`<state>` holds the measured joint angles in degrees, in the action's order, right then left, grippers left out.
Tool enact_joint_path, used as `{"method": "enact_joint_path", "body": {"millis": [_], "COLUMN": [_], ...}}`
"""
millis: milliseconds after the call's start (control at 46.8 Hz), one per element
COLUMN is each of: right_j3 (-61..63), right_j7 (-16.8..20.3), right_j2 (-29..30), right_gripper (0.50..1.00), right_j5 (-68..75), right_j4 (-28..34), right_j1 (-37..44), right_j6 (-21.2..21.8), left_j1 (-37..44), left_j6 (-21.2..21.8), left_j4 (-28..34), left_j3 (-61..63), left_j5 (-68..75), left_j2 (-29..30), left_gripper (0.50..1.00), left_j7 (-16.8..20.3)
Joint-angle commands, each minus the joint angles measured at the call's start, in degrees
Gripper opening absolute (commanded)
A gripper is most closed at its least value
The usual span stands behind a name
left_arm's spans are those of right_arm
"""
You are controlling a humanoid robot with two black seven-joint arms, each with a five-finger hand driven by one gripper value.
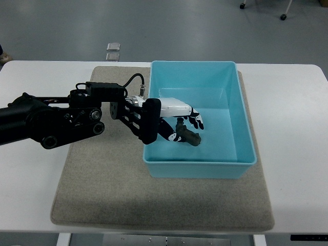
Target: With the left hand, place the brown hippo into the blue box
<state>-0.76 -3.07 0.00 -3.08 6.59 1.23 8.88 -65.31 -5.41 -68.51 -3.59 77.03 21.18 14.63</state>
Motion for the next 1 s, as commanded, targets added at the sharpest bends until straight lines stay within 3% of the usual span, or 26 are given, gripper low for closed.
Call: {"method": "enact_joint_path", "body": {"millis": [0, 235, 556, 705, 876, 983], "right_j3": [0.05, 0.05, 0.05, -0.03, -0.03, 0.05], "right_j7": [-0.01, -0.01, -0.01, -0.01, -0.01, -0.01], "right_j2": [0.0, 0.0, 0.0, 0.0, 0.0, 0.0], "right_gripper": [0.936, 0.936, 0.936, 0.936, 0.936, 0.936], "right_j5": [0.0, 0.0, 0.0, 0.0, 0.0, 0.0], "right_j4": [0.0, 0.0, 0.0, 0.0, 0.0, 0.0], "right_j1": [0.0, 0.0, 0.0, 0.0, 0.0, 0.0], "right_j6": [0.0, 0.0, 0.0, 0.0, 0.0, 0.0], "left_j1": [0.1, 0.54, 0.63, 0.98, 2.29, 3.88], "left_j6": [0.05, 2.24, 5.4, 9.27, 9.1, 9.01], "left_j4": [-0.05, -0.22, 0.57, 6.71, 15.24, 17.44], "left_j3": [-0.1, -3.17, -13.9, -16.36, -20.84, -23.39], "left_j5": [-0.3, -4.6, -33.16, -40.54, -54.16, -62.25], "left_j2": [0.01, 0.45, 4.31, 4.84, 4.75, 4.84], "left_gripper": [0.994, 0.994, 0.994, 0.996, 0.996, 0.996], "left_j7": [-0.04, 0.14, 0.05, 0.05, 0.75, 0.84]}}
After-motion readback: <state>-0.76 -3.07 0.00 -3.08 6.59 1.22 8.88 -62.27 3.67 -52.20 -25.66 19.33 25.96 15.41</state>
